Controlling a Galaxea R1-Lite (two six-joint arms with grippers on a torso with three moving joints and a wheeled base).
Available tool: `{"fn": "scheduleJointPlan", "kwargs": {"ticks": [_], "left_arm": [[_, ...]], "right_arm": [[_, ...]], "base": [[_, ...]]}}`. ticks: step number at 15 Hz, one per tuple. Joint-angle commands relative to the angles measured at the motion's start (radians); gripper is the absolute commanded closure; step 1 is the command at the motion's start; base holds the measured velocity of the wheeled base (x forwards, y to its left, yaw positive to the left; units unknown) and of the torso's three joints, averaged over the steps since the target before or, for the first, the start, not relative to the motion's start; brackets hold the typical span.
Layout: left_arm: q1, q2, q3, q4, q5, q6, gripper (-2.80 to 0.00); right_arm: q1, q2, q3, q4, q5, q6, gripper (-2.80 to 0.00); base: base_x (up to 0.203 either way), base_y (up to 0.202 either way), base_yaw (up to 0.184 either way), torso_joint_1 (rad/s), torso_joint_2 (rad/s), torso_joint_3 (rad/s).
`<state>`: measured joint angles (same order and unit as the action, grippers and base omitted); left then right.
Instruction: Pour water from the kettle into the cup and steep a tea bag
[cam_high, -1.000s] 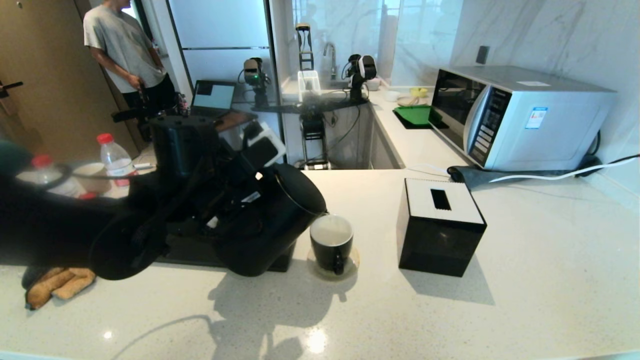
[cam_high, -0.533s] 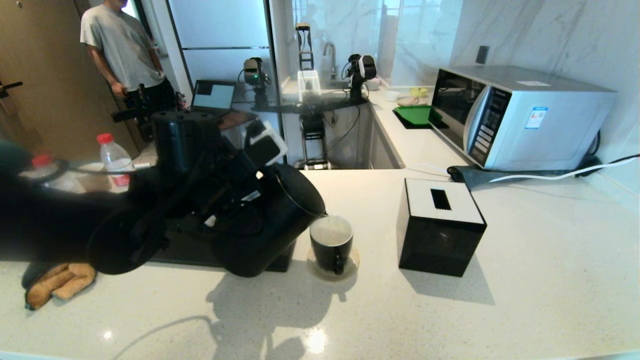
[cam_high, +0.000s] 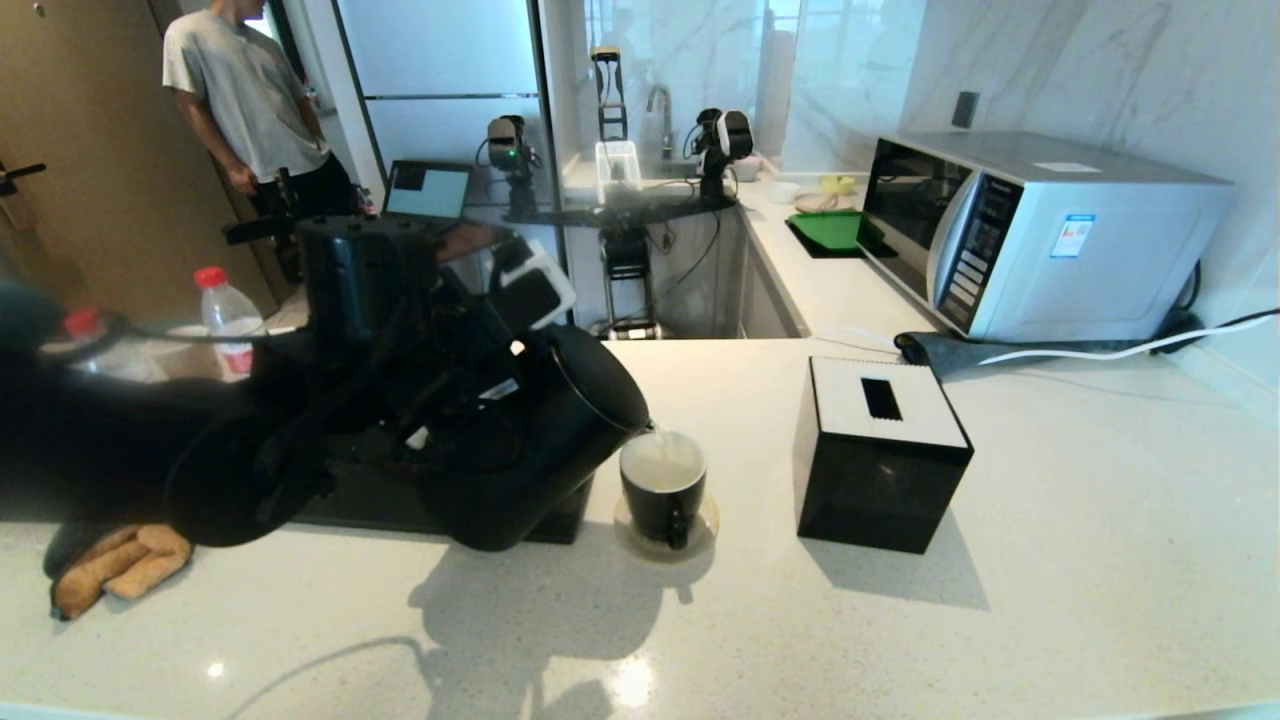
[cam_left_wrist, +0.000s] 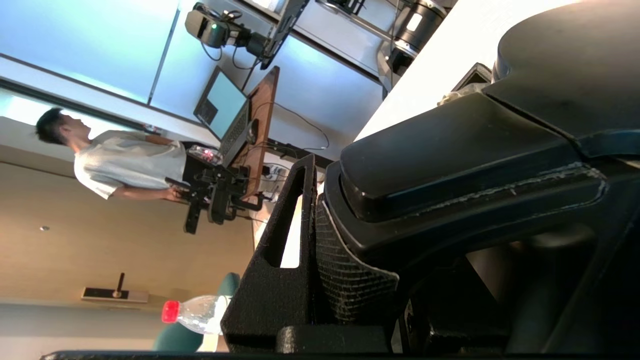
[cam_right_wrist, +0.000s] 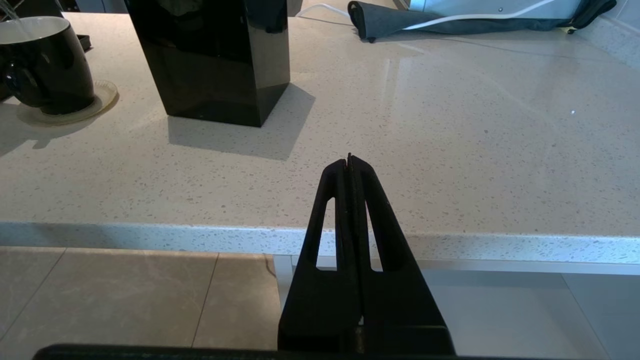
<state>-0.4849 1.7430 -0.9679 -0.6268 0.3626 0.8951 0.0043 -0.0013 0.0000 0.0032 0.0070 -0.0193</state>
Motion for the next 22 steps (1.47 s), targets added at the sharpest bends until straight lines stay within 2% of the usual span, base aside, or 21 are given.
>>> {"fn": "scheduleJointPlan", "kwargs": {"ticks": [1,22], "left_arm": [[0.000,-0.006,0.000,-0.006,0.003,0.011,0.00],[-0.001,-0.005,0.006,-0.007,0.006,0.022,0.00]], "right_arm": [[0.000,0.001,0.000,0.000,0.001,-0.001,0.00],[0.000,0.001,0.000,0.000,0.001,-0.001,0.00]], "base": [[0.000,0.000,0.000,0.000,0.00,0.000],[0.000,0.000,0.000,0.000,0.00,0.000]]}}
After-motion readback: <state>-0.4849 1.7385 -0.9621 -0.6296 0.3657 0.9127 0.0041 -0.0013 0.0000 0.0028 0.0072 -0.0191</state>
